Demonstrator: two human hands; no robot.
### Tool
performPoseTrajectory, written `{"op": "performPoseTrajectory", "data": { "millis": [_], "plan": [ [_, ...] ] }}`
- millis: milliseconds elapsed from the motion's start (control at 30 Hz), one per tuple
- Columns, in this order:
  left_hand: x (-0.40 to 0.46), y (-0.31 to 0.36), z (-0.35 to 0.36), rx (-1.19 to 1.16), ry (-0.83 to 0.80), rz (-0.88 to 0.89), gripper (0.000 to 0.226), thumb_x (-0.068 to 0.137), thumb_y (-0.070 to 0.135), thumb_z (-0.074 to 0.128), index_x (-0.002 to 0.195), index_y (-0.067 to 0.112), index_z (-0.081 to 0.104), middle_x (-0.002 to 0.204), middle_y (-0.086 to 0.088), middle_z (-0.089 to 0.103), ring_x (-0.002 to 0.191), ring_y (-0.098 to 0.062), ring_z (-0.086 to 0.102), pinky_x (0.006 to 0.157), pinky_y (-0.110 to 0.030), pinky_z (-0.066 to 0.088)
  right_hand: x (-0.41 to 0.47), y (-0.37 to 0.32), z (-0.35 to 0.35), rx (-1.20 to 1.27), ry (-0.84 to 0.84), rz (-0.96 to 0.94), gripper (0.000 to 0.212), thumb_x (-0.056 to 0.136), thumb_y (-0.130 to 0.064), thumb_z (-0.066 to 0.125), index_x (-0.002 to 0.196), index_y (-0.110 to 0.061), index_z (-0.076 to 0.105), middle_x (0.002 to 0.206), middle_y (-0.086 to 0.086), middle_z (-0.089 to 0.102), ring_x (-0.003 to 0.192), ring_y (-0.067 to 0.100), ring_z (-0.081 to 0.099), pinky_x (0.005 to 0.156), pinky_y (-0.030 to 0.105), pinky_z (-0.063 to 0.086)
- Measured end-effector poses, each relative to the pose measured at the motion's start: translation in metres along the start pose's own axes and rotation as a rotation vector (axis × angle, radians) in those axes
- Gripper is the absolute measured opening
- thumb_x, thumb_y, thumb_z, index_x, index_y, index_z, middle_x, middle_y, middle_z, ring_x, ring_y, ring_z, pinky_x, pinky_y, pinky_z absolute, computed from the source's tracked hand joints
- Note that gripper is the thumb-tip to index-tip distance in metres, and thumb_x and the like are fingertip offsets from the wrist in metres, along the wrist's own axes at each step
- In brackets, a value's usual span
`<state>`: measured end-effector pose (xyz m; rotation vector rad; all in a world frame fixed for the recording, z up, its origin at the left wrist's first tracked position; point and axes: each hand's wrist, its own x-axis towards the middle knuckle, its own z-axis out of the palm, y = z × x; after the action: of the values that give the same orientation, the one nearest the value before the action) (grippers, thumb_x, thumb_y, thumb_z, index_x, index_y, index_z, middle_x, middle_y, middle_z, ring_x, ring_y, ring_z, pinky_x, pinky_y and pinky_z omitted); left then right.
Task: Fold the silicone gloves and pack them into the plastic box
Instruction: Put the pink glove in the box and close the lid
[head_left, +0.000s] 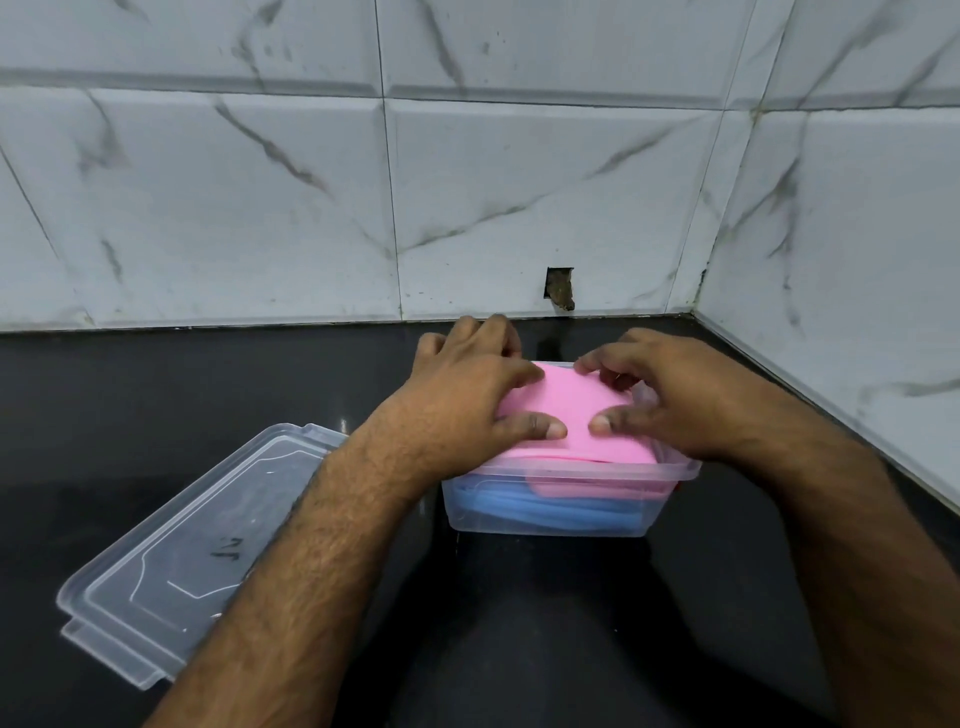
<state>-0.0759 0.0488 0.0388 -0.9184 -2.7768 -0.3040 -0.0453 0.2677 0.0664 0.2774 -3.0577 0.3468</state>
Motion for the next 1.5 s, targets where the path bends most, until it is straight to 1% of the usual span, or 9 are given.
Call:
{"op": "performPoseTrajectory", "data": {
  "millis": [133, 400, 633, 733, 833, 1000, 1233, 1367, 1500],
  "plan": [
    [-0.001, 0.005, 0.0, -0.147, -0.07, 0.02, 0.071, 0.083, 0.069, 0.065, 0.141, 0.027, 0.062, 0.128, 0.009, 0.055, 0.117, -0.008, 0.049, 0.102, -0.031, 0.043, -0.009, 0.011, -0.007, -0.018, -0.144, -0.009, 0.086, 0.079, -0.047, 0.083, 0.152, -0.045, 0.039, 0.145, -0.017, 0.043, 0.127, 0.01, 0.049, 0.105, 0.034, 0.044],
    [-0.003, 0.002, -0.003, -0.268, -0.179, -0.081, 0.089, 0.075, 0.072, 0.069, 0.15, 0.027, 0.053, 0.132, 0.018, 0.046, 0.114, -0.007, 0.048, 0.103, -0.028, 0.043, -0.014, 0.006, -0.008, -0.155, -0.189, 0.053, 0.086, 0.085, -0.055, 0.074, 0.158, -0.042, 0.03, 0.158, -0.02, 0.031, 0.141, 0.015, 0.038, 0.121, 0.044, 0.022],
    [0.0, 0.007, -0.004, -0.158, -0.286, -0.116, 0.093, 0.082, 0.075, 0.06, 0.158, 0.026, 0.04, 0.143, 0.011, 0.036, 0.135, -0.012, 0.037, 0.119, -0.041, 0.036, -0.009, 0.0, -0.002, -0.205, -0.205, 0.044, 0.087, 0.083, -0.065, 0.068, 0.158, -0.041, 0.031, 0.15, -0.013, 0.036, 0.138, 0.013, 0.035, 0.11, 0.045, 0.026],
    [0.002, 0.008, -0.002, -0.111, -0.305, -0.12, 0.092, 0.081, 0.079, 0.056, 0.158, 0.029, 0.041, 0.144, 0.011, 0.039, 0.13, -0.011, 0.038, 0.117, -0.037, 0.034, -0.008, 0.0, -0.002, -0.206, -0.251, 0.056, 0.102, 0.062, -0.084, 0.05, 0.155, -0.045, 0.032, 0.149, -0.013, 0.039, 0.136, 0.014, 0.036, 0.107, 0.045, 0.027],
    [0.001, 0.007, -0.003, -0.088, -0.302, -0.133, 0.092, 0.078, 0.083, 0.053, 0.155, 0.033, 0.044, 0.145, 0.012, 0.044, 0.135, -0.012, 0.042, 0.118, -0.038, 0.031, -0.005, -0.002, 0.001, -0.215, -0.252, 0.055, 0.109, 0.051, -0.086, 0.04, 0.153, -0.045, 0.038, 0.144, -0.013, 0.044, 0.132, 0.016, 0.037, 0.104, 0.045, 0.027],
    [0.002, 0.006, -0.003, -0.065, -0.294, -0.126, 0.086, 0.079, 0.082, 0.054, 0.15, 0.033, 0.05, 0.141, 0.009, 0.049, 0.135, -0.015, 0.045, 0.118, -0.039, 0.031, -0.001, -0.006, 0.005, -0.233, -0.239, 0.069, 0.091, 0.068, -0.083, 0.052, 0.15, -0.045, 0.043, 0.137, -0.01, 0.047, 0.127, 0.017, 0.038, 0.103, 0.046, 0.029],
    [-0.005, 0.004, -0.003, -0.189, -0.176, -0.123, 0.092, 0.07, 0.081, 0.065, 0.145, 0.028, 0.053, 0.129, 0.011, 0.05, 0.12, -0.01, 0.05, 0.11, -0.037, 0.042, -0.003, -0.004, 0.005, -0.191, -0.188, 0.063, 0.087, 0.076, -0.073, 0.065, 0.151, -0.04, 0.038, 0.14, -0.01, 0.048, 0.129, 0.016, 0.04, 0.109, 0.047, 0.03],
    [-0.006, 0.005, -0.007, -0.227, -0.201, -0.144, 0.112, 0.055, 0.088, 0.053, 0.149, 0.027, 0.051, 0.128, 0.011, 0.049, 0.12, -0.011, 0.05, 0.11, -0.038, 0.043, -0.006, 0.001, 0.003, -0.156, -0.162, 0.063, 0.087, 0.079, -0.065, 0.071, 0.153, -0.039, 0.033, 0.141, -0.013, 0.048, 0.13, 0.015, 0.041, 0.111, 0.048, 0.029],
    [-0.007, 0.005, -0.009, -0.256, -0.233, -0.151, 0.113, 0.057, 0.088, 0.051, 0.155, 0.031, 0.043, 0.132, 0.012, 0.047, 0.124, -0.012, 0.048, 0.112, -0.041, 0.041, -0.008, 0.002, 0.001, -0.16, -0.135, 0.048, 0.089, 0.081, -0.061, 0.073, 0.155, -0.04, 0.028, 0.139, -0.016, 0.05, 0.129, 0.014, 0.041, 0.111, 0.048, 0.026]
  ]
}}
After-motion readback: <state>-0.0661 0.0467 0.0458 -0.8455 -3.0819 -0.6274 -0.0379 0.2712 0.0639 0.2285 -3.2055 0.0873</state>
